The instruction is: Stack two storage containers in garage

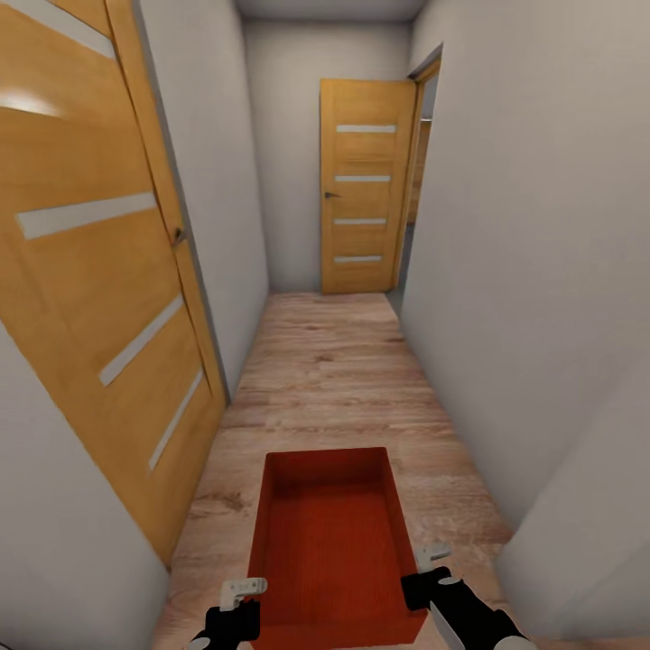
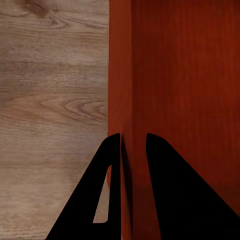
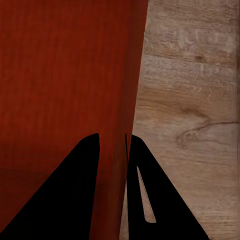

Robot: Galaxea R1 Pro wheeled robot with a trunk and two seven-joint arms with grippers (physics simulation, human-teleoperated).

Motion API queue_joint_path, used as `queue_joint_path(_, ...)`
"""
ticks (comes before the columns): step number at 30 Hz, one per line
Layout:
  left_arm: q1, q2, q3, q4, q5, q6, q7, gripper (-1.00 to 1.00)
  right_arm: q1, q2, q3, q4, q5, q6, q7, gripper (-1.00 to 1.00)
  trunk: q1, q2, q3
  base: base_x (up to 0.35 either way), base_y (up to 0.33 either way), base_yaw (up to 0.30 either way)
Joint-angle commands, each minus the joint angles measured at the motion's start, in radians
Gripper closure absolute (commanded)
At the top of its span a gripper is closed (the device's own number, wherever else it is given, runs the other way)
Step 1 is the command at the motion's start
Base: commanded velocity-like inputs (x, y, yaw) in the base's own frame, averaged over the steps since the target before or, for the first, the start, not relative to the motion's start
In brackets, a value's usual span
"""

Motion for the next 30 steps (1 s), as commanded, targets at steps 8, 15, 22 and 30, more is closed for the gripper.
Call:
queue_joint_path(8, -0.001, 0.015, -0.007, 0.004, -0.013, -0.004, 0.004, 1.0, 0.0, -0.015, 0.042, -0.003, 0.005, -0.069, 0.047, 1.0, 0.001, 0.0, -0.001, 0.338, 0.001, -0.11)
queue_joint_path(15, -0.001, 0.015, -0.007, 0.004, -0.013, -0.003, 0.004, 1.0, -0.001, -0.015, 0.043, -0.003, 0.005, -0.069, 0.047, 1.0, 0.001, 0.0, -0.001, 0.338, 0.0, -0.013)
queue_joint_path(22, -0.001, 0.015, -0.007, 0.004, -0.013, -0.004, 0.004, 1.0, -0.001, -0.015, 0.043, -0.003, 0.005, -0.069, 0.048, 1.0, 0.001, 0.0, -0.001, 0.338, 0.0, -0.001)
queue_joint_path(30, -0.001, 0.015, -0.007, 0.004, -0.013, -0.004, 0.004, 1.0, 0.0, -0.015, 0.043, -0.003, 0.005, -0.069, 0.048, 1.0, 0.001, 0.0, -0.001, 0.338, 0.0, 0.0)
